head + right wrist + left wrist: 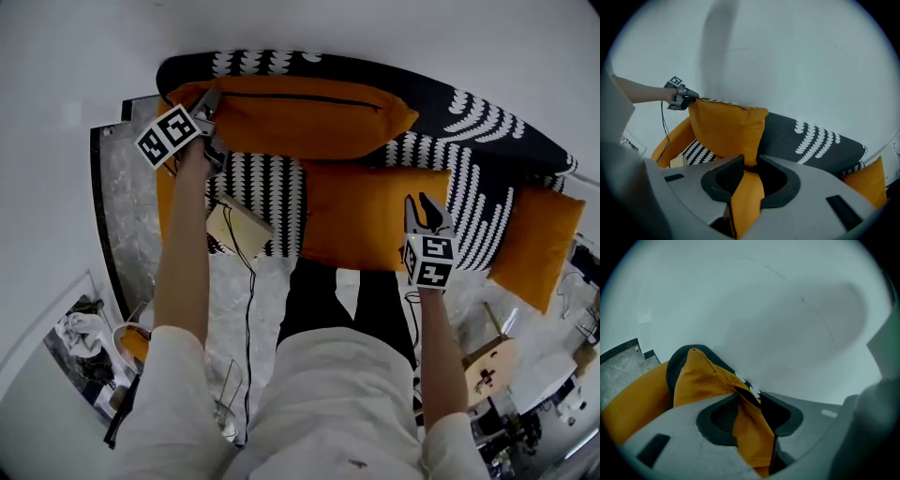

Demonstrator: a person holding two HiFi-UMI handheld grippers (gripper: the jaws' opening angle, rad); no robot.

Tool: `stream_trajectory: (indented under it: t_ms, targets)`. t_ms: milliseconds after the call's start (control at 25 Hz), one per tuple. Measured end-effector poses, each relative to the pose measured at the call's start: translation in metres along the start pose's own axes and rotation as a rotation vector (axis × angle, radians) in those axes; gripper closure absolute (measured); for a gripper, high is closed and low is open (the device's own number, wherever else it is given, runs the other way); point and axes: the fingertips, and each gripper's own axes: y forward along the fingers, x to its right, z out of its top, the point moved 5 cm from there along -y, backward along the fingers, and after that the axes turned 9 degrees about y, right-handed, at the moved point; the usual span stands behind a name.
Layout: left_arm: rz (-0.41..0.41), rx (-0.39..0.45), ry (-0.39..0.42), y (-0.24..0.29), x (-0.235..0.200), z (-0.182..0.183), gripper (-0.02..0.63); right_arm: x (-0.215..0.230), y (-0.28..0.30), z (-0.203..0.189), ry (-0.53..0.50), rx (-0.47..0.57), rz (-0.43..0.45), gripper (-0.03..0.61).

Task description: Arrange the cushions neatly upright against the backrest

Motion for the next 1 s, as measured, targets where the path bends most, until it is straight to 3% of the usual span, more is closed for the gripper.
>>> stream_trajectory:
  t_ms: [200, 400, 520, 720, 1000]
  targets:
    - [0.033, -0.019, 0.135, -0.026, 0.027, -0.008, 0.345, -0.008, -0.01, -0.013, -0.002, -0.003, 0.032, 0.497]
    - [0.03, -0.015, 0.147, -0.072, 0.061, -0.035, 0.333, -0.019, -0.021, -0.022, -0.023, 0.016, 0.075, 0.497]
    - [-0.013, -0.083, 0.134, -0.103, 0.089, -0.091, 0.333, -0.013, -0.029, -0.036, -0.024, 0.008, 0.093, 0.497]
    - [-0.094, -0.187, -0.016, -0.145, 0.144, -0.196, 0.333, 0.015, -0.044, -0.068, -0.027, -0.018, 0.113, 0.493]
    - [-0.111, -0.355, -0.013, -0.171, 0.212, -0.305, 0.32, 0.074, -0.064, -0.124, -0.036, -0.1, 0.154, 0.42]
